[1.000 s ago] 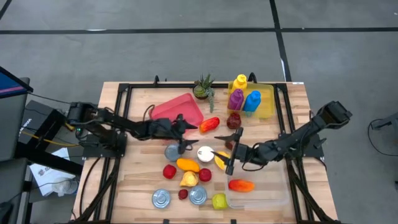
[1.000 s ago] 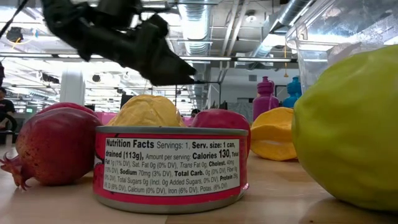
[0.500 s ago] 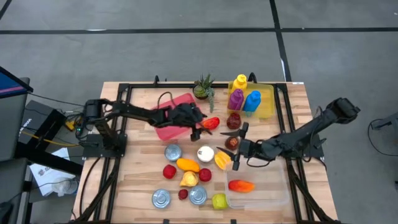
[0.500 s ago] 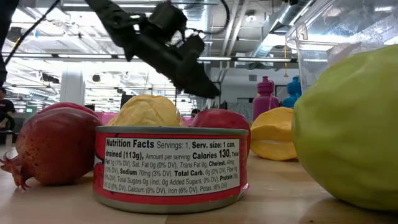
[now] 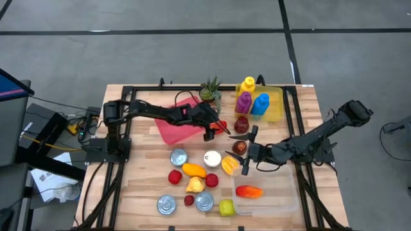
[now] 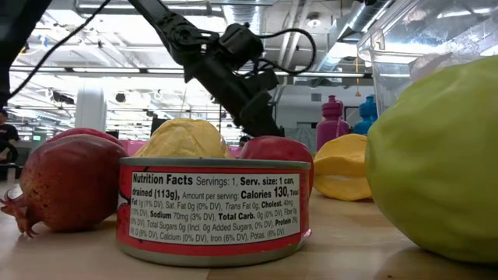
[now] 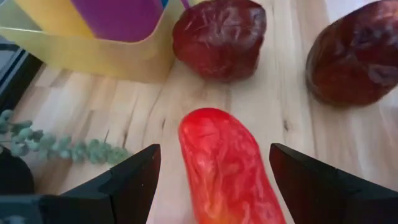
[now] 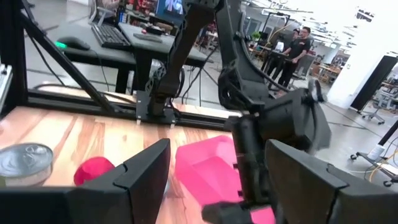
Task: Pick & Place Food Item
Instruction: Put the red mango into the transparent bin
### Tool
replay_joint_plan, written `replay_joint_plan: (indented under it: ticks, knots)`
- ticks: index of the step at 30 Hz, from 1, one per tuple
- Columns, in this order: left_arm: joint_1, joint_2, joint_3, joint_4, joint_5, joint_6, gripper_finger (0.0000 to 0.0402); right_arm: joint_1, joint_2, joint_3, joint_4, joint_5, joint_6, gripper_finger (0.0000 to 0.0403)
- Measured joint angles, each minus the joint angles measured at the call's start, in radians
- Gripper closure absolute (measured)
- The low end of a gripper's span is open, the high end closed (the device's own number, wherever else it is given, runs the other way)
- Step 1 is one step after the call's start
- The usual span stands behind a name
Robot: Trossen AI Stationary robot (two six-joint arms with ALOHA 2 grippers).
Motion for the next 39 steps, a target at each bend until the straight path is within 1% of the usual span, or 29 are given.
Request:
replay_joint_plan:
  ticks: [10, 17, 20, 26, 28, 32, 36, 39]
  knots:
    - [-0.004, 0.088, 0.069, -0.081, 0.008, 0.023, 0.0108, 0.0, 0.0, 0.0, -0.005, 0.0, 0.001, 0.0148]
    - [-0.004, 0.089, 0.071, -0.107, 0.005, 0.029, 0.0113, 0.0, 0.0, 0.0, 0.001, 0.0, 0.001, 0.0148]
    - [-0.004, 0.089, 0.071, -0.105, 0.005, 0.028, 0.0135, 0.0, 0.0, 0.0, 0.005, 0.0, 0.001, 0.0148]
    - [-0.003, 0.089, 0.07, -0.096, 0.003, 0.026, 0.0207, 0.0, 0.0, 0.0, 0.009, 0.0, 0.001, 0.0148]
    - [-0.004, 0.089, 0.069, -0.091, 0.003, 0.025, 0.0225, 0.0, 0.0, 0.0, 0.009, 0.0, 0.001, 0.0148]
    - [-0.005, 0.089, 0.069, -0.087, 0.0, 0.024, 0.0238, 0.0, 0.0, 0.0, 0.009, 0.0, 0.001, 0.0148]
    - [-0.016, 0.084, 0.067, -0.084, -0.041, 0.017, 0.0241, 0.0, 0.0, 0.0, 0.009, 0.0, 0.001, 0.0148]
    - [-0.027, 0.065, 0.065, -0.082, -0.053, 0.014, 0.0243, 0.0, 0.0, 0.0, 0.01, 0.0, -0.004, 0.0148]
